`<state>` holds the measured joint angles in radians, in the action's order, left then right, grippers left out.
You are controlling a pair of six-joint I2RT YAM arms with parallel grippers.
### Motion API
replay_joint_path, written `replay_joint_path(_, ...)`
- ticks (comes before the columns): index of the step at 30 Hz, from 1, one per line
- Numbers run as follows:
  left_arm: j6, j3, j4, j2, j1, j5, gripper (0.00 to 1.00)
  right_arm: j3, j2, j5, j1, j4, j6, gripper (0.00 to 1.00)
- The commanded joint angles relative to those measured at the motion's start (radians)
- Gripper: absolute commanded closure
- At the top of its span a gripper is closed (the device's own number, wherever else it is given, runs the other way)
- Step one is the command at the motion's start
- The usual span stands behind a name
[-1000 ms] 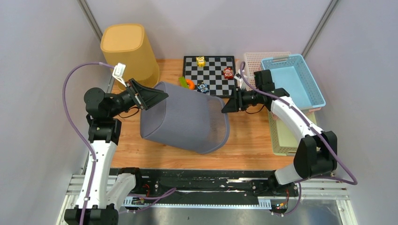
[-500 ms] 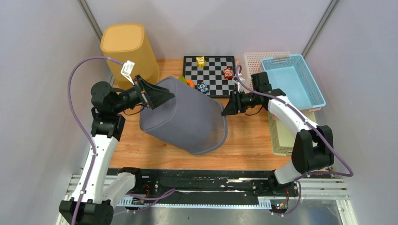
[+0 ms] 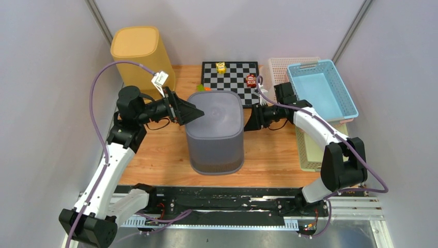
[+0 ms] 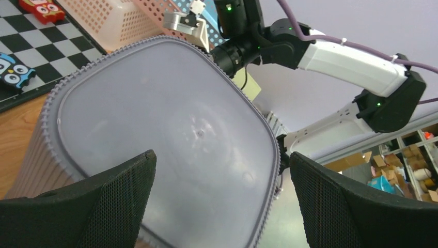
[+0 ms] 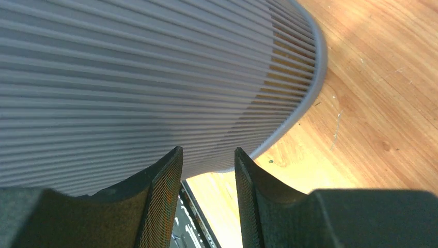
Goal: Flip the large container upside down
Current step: Turn the container upside down at the center of the board.
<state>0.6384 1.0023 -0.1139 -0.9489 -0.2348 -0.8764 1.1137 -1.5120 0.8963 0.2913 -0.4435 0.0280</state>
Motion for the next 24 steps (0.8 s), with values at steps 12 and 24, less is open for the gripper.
replay_joint_path(12, -0.372, 0.202, -0.336, 0.021, -0.017, 0.313, 0.00, 0.017, 0.031, 0.027, 0.096, -0.050, -0.114, 0.55)
replay_joint_path(24, -0.793, 0.262, -0.575, 0.124, -0.017, 0.619, 0.00, 0.138, -0.077, 0.107, 0.267, -0.082, -0.114, 0.53)
